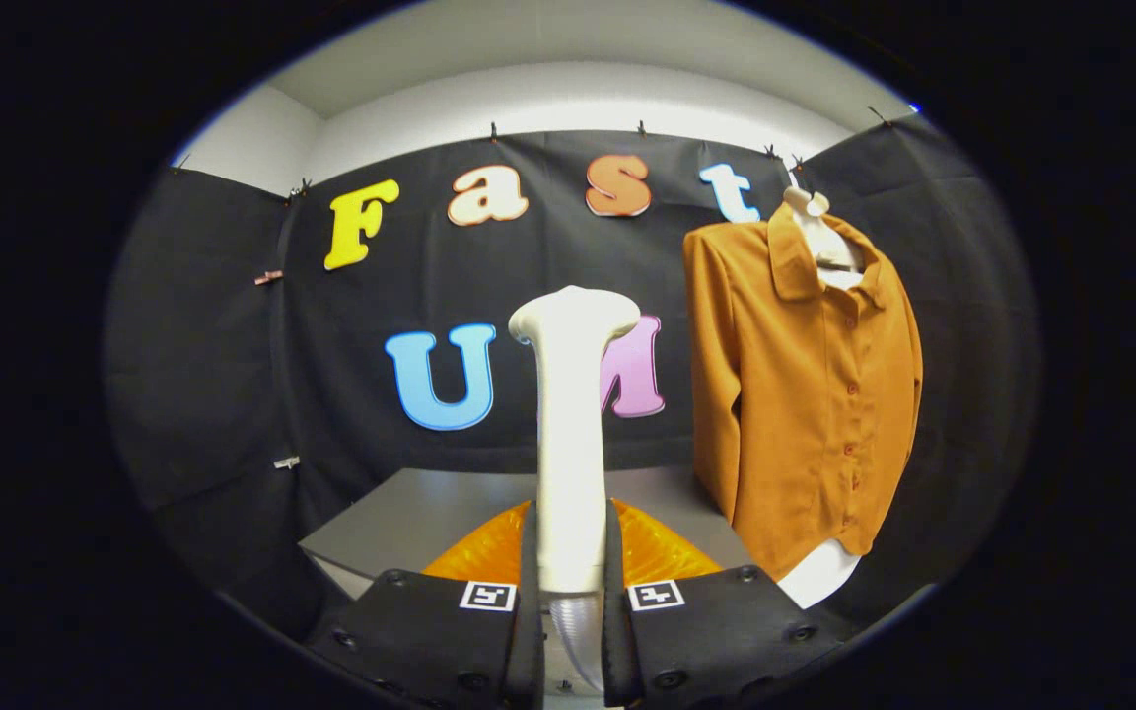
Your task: Iron the clothes twice with a garment steamer, once on the left side and once on the right side.
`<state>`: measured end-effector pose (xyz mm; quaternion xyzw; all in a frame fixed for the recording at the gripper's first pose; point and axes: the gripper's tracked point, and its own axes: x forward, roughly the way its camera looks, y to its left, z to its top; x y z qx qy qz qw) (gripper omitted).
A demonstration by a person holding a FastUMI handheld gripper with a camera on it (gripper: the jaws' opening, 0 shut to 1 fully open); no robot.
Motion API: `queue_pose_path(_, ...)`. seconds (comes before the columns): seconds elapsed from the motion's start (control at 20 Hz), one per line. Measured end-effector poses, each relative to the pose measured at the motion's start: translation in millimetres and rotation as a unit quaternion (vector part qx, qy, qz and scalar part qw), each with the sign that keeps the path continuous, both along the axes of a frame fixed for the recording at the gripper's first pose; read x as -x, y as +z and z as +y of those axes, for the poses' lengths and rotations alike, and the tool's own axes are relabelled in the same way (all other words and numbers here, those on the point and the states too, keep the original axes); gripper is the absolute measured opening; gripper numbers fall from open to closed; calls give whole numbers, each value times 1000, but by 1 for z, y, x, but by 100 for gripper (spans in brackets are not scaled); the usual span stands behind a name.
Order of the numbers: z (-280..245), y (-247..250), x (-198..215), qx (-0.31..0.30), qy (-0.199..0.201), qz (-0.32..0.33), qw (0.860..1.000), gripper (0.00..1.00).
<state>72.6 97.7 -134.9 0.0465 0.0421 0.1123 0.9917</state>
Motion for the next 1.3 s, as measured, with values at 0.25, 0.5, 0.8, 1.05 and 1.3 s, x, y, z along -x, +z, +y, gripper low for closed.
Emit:
queue_pose_path(0.25, -38, 49, 22, -10, -20, -70, 997, 27)
queue_pose_path(0.5, -86, 64, 11, -8, -29, -109, 994, 26)
queue_pose_path(0.8, -154, 56, -31, -15, -61, -112, 992, 26)
queue_pose_path(1.05, -189, 39, -64, -24, -70, -100, 992, 26)
queue_pose_path(1.3, -202, 9, -87, -23, -59, -83, 995, 26)
